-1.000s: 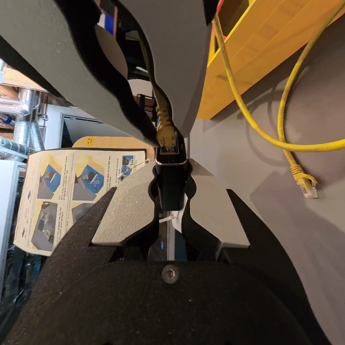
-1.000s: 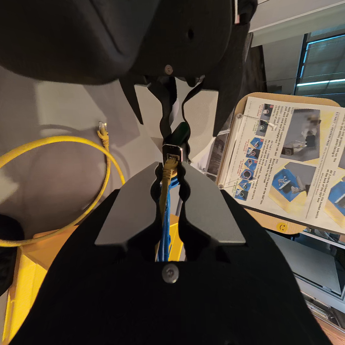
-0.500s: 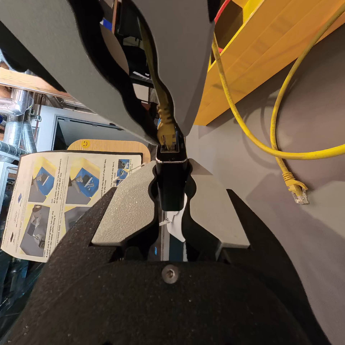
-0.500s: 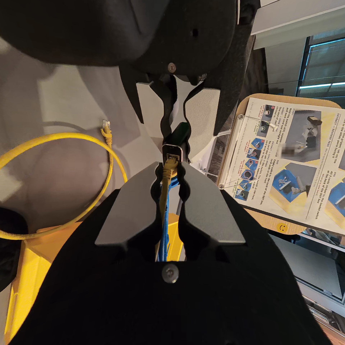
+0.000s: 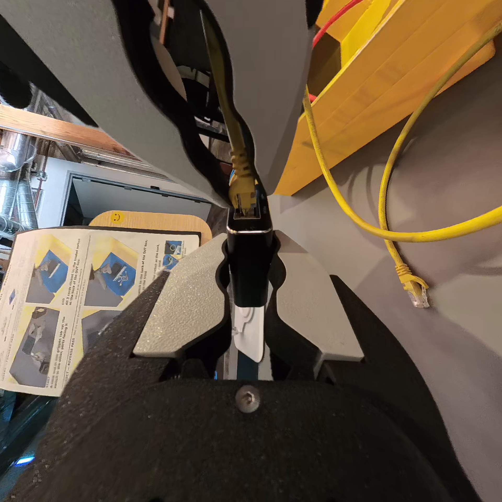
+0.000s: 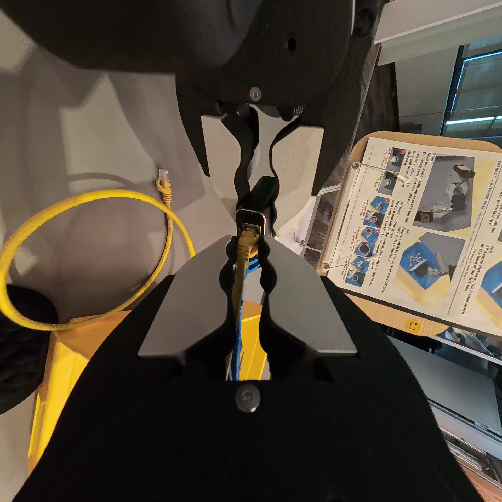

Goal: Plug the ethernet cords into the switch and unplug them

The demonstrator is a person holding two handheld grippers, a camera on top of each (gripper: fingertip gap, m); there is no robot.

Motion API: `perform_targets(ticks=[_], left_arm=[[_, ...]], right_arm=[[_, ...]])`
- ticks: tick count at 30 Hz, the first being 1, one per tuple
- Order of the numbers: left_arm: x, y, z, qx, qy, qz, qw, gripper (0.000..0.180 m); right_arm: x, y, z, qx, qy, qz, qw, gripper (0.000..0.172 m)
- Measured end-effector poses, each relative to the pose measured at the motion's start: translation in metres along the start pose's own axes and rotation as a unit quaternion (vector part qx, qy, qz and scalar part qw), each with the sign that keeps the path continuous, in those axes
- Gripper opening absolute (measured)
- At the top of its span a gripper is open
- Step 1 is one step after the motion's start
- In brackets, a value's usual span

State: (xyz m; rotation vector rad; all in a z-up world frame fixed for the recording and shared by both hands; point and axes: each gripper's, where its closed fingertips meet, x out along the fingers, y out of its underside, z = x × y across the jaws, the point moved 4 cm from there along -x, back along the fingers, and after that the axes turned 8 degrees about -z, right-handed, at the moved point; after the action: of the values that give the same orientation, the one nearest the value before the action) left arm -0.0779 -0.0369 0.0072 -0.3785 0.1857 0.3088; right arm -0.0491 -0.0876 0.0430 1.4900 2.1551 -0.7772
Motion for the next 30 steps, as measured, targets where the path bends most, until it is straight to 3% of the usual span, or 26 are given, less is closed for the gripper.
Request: perform_targets(ticks=[8, 12, 18, 30], left_arm=[[-0.004, -0.003, 0.011, -0.032, -0.019, 0.009, 0.999, 0.024], [-0.003, -0.014, 0.012, -0.037, -0.043, -0.025, 0.998, 0.028], [0.003, -0.002, 0.011, -0.015, -0.051, 0.018, 0.998, 0.027], [-0.007, -0.003, 0.021, 0.01, -0.048, 0.053, 0.997, 0.027]], right_arm=[[-0.006, -0.002, -0.013, 0.004, 0.036, -0.054, 0.998, 0.014], [-0.008, -0.013, -0.012, 0.003, 0.035, -0.1, 0.994, 0.014], [0.005, -0.008, -0.013, -0.013, 0.046, -0.053, 0.997, 0.015], [0.006, -0.015, -0.018, -0.059, 0.098, -0.063, 0.991, 0.016]])
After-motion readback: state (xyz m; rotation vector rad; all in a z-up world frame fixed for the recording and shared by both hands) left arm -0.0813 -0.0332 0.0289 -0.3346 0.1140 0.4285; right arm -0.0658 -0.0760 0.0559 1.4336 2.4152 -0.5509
